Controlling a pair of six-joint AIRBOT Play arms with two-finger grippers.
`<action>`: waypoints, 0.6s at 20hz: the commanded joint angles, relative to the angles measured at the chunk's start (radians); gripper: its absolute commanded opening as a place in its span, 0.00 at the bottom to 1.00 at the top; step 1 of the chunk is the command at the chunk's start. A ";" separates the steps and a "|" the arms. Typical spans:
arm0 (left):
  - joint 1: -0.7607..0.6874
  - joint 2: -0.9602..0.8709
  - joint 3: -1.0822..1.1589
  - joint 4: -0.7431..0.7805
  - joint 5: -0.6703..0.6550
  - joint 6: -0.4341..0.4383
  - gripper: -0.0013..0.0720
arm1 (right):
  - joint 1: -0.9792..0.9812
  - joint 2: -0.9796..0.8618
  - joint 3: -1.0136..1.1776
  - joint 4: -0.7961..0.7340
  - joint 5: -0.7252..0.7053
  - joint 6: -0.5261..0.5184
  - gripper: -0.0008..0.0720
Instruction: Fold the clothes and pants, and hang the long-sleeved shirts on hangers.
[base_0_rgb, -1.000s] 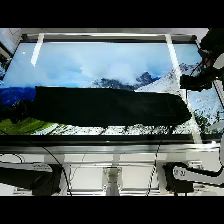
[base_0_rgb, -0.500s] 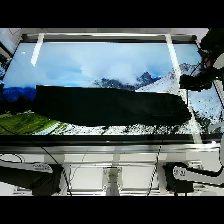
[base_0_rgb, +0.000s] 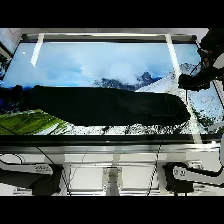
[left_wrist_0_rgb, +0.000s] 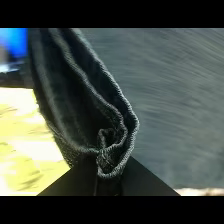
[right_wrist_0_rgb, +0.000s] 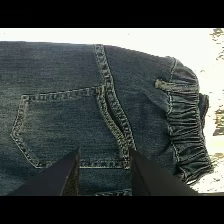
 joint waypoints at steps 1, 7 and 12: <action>-0.205 0.013 0.100 0.028 -0.105 -0.005 0.05 | 0.000 0.000 0.001 0.010 0.000 0.000 0.49; -0.803 -0.034 0.288 0.239 -0.092 -0.107 0.05 | 0.000 0.000 0.000 0.011 -0.003 0.000 0.49; -1.144 -0.249 0.336 0.218 -0.074 -0.216 0.05 | 0.000 0.000 0.000 0.010 0.001 -0.003 0.49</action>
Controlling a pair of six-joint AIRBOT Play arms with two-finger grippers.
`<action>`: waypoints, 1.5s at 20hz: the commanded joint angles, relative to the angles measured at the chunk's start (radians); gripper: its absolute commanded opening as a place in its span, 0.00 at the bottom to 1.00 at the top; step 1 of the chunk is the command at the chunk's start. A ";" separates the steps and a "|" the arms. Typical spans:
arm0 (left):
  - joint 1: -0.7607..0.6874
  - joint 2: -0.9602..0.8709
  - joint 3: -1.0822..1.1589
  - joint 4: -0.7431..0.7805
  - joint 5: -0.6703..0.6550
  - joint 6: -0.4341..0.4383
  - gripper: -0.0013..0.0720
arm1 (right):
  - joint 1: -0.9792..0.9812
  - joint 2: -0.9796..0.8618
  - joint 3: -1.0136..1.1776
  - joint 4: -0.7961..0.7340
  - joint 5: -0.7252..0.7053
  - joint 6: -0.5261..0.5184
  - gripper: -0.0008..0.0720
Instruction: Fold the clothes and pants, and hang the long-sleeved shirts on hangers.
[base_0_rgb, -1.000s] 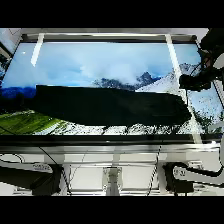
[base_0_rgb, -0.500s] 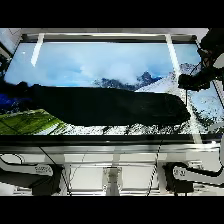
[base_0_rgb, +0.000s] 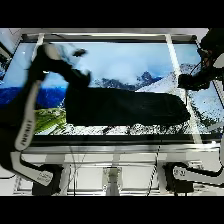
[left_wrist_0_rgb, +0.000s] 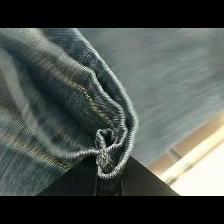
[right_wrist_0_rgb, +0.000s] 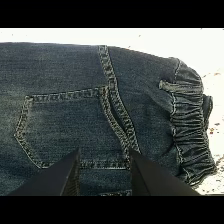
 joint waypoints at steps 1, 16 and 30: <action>-0.232 -0.148 0.029 -0.021 0.008 -0.077 0.05 | 0.000 0.000 0.000 0.000 0.003 -0.005 0.49; -0.303 -0.275 0.029 -0.498 0.051 -0.011 0.19 | 0.010 -0.002 -0.005 0.108 -0.016 -0.027 0.49; 0.239 -0.044 0.029 -0.387 -0.121 -0.100 0.43 | 0.407 -0.275 -0.085 0.217 -0.357 -0.055 0.94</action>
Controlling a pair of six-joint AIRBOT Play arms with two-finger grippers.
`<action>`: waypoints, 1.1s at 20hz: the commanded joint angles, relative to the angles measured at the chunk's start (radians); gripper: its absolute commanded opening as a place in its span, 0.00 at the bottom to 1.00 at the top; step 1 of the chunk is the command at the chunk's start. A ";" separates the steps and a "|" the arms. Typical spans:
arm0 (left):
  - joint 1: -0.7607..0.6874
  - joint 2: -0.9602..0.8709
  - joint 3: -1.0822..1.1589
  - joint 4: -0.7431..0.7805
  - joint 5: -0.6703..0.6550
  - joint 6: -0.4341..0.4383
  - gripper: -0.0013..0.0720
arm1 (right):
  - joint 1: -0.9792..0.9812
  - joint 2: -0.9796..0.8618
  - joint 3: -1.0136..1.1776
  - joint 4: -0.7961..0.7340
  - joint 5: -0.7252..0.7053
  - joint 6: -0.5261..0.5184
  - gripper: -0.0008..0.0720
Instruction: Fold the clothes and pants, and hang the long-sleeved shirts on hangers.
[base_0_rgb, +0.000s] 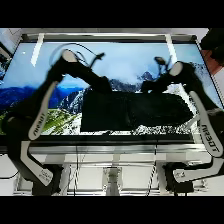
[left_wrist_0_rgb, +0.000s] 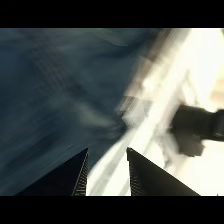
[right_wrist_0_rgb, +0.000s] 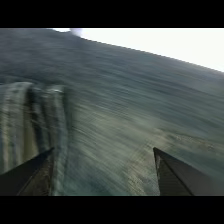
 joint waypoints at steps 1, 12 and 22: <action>0.158 0.045 0.000 0.179 -0.124 -0.069 0.43 | 0.095 -0.108 -0.002 0.061 -0.102 -0.002 0.94; 0.272 0.045 -0.324 0.321 -0.085 -0.048 0.43 | 0.202 -0.206 -0.002 0.154 -0.145 -0.035 0.88; 0.306 0.049 -0.420 0.320 -0.066 -0.035 0.43 | 0.201 -0.206 0.063 0.163 -0.132 -0.039 0.04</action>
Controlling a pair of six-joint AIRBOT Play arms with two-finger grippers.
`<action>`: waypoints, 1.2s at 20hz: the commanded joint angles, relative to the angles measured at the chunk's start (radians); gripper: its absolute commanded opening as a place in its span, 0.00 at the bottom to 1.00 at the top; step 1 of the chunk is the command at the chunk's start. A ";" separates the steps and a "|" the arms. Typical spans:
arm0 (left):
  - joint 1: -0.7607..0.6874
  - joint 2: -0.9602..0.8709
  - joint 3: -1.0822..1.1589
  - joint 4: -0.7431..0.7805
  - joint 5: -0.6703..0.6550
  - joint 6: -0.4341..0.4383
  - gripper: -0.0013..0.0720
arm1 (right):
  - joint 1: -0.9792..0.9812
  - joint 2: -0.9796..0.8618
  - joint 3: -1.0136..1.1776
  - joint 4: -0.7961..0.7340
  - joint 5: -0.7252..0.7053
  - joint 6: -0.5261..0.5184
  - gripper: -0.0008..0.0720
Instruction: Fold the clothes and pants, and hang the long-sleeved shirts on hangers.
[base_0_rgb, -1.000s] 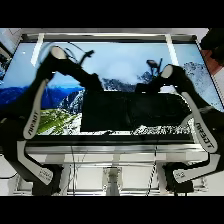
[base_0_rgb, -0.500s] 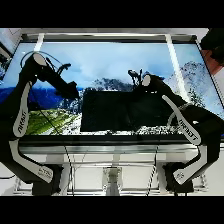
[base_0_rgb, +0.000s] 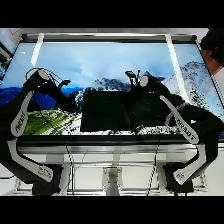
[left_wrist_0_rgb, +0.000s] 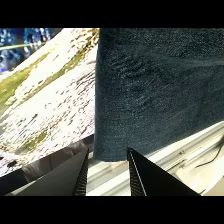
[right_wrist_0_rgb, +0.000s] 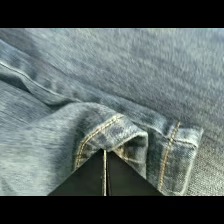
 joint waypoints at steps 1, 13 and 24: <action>0.005 0.002 -0.011 0.002 0.002 0.006 0.43 | 0.001 0.000 0.069 -0.023 0.030 0.001 0.04; 0.006 0.002 -0.011 0.002 0.002 0.006 0.70 | -0.005 -0.046 0.178 -0.230 0.230 0.005 0.94; 0.005 0.002 -0.011 0.002 -0.001 0.021 0.70 | 0.057 -0.130 0.201 -0.178 0.126 -0.011 0.37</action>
